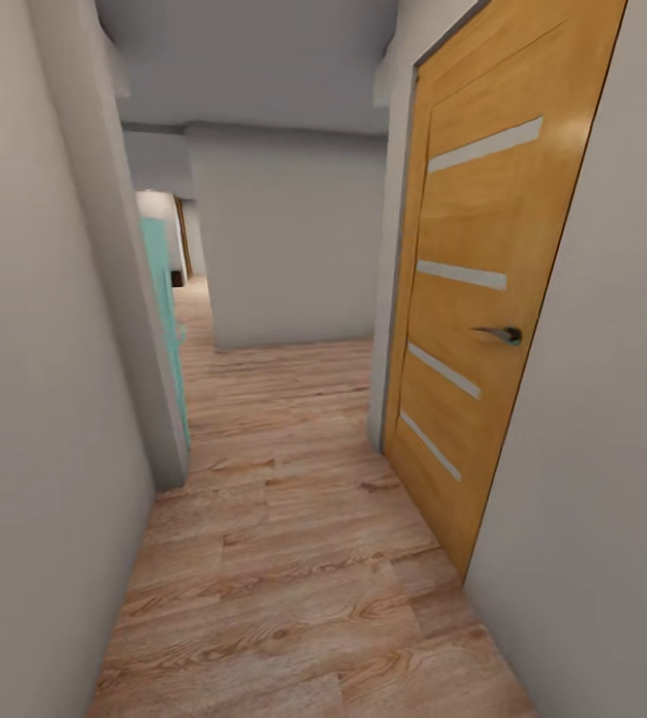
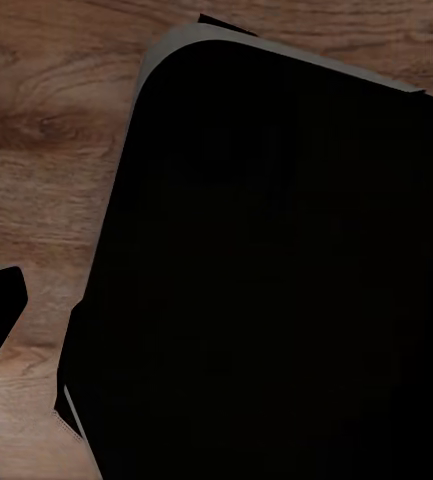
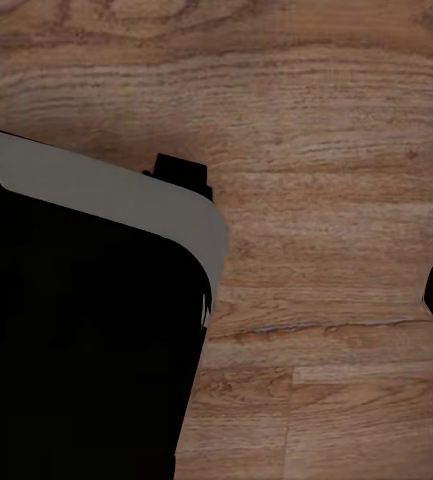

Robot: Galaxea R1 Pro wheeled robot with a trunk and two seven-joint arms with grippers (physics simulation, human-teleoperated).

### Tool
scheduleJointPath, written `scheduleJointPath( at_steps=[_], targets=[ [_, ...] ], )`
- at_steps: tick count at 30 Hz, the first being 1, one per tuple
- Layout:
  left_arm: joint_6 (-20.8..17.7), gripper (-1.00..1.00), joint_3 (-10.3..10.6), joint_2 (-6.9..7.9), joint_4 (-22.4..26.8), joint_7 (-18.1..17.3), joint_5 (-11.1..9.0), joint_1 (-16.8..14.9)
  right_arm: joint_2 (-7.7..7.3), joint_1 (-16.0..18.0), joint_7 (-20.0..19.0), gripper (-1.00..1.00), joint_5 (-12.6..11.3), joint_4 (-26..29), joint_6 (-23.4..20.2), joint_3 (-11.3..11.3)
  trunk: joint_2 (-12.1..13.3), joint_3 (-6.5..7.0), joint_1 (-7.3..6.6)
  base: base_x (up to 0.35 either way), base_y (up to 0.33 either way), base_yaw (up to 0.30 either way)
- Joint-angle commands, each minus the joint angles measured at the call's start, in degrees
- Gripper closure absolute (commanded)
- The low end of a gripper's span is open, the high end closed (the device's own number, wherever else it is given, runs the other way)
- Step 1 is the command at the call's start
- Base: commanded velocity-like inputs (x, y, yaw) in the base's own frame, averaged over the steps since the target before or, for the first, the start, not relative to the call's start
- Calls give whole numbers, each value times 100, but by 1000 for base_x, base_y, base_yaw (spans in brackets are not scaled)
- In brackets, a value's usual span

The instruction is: Move the two storage containers from the living room to the garage. In the garage, place one container on the floor and stack the other container on top of it (either order is fine).

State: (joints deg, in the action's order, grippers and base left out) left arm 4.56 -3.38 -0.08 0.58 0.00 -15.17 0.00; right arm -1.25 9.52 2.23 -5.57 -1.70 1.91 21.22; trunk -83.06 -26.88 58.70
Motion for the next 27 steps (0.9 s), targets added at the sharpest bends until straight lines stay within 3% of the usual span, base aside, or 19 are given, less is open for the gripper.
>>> scheduleJointPath(
  at_steps=[1,27],
  targets=[
    [10,-100,-32,-1,3,0,-4,0,2,6,5,-100,-58,-15,20,49,-2,-5,3,321,0,59],
    [10,-100,-32,-1,3,0,-2,0,11,6,14,-100,-49,-15,21,46,-2,-5,3,321,0,5]
  ],
)
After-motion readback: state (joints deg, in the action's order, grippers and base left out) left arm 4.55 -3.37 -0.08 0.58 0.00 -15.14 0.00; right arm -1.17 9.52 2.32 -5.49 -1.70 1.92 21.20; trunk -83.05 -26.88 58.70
